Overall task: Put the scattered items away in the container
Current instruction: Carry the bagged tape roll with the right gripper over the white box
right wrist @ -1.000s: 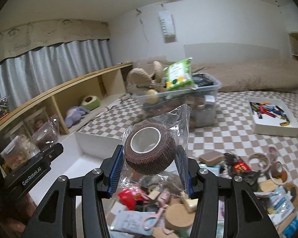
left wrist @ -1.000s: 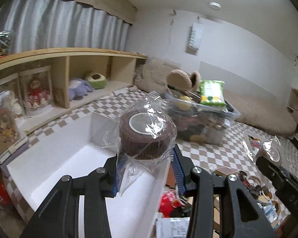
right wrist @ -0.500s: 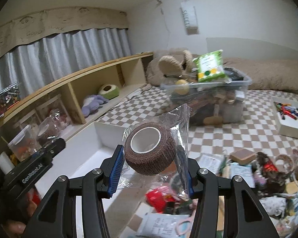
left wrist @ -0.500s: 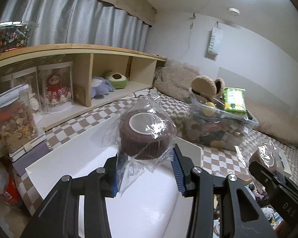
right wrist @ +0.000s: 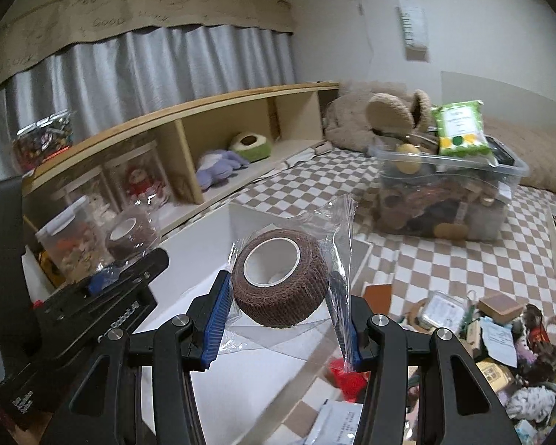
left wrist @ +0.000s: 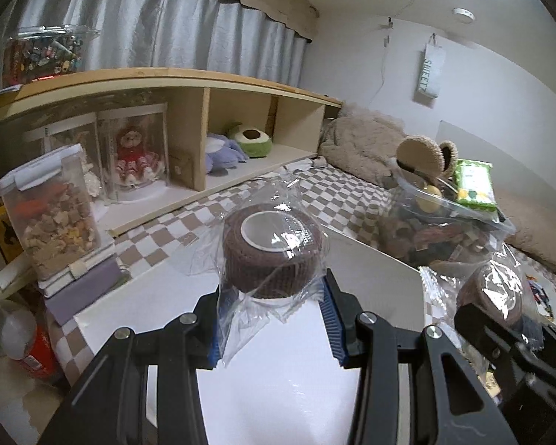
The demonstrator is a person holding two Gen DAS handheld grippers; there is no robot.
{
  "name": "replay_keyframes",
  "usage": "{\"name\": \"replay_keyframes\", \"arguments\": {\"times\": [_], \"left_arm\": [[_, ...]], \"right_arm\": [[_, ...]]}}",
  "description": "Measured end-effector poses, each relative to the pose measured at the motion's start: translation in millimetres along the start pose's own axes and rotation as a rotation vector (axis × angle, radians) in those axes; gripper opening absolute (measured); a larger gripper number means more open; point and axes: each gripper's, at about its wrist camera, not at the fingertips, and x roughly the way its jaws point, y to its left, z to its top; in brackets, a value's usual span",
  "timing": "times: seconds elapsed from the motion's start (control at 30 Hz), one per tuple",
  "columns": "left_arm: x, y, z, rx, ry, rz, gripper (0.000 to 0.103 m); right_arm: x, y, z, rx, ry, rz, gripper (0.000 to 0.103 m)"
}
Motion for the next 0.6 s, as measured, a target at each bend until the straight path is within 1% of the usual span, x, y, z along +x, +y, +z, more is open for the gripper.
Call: {"name": "replay_keyframes", "arguments": {"times": [0.2,0.4,0.5,0.6], "left_arm": [[6,18,0,-0.004,0.005,0.066,0.043],[13,36,-3,-0.015,0.022,0.107,0.043],[18,39,-4,-0.009,0.035,0.109,0.043],[24,41,-6,-0.003,0.057,0.095,0.043]], "right_arm": [[9,12,-7,-0.018,0.033,0.015,0.052],[22,17,-13,-0.013,0.083,0.046,0.052],[29,21,-18,-0.016,0.111,0.062,0.052],[34,23,-23,-0.007,0.133,0.070,0.052]]}}
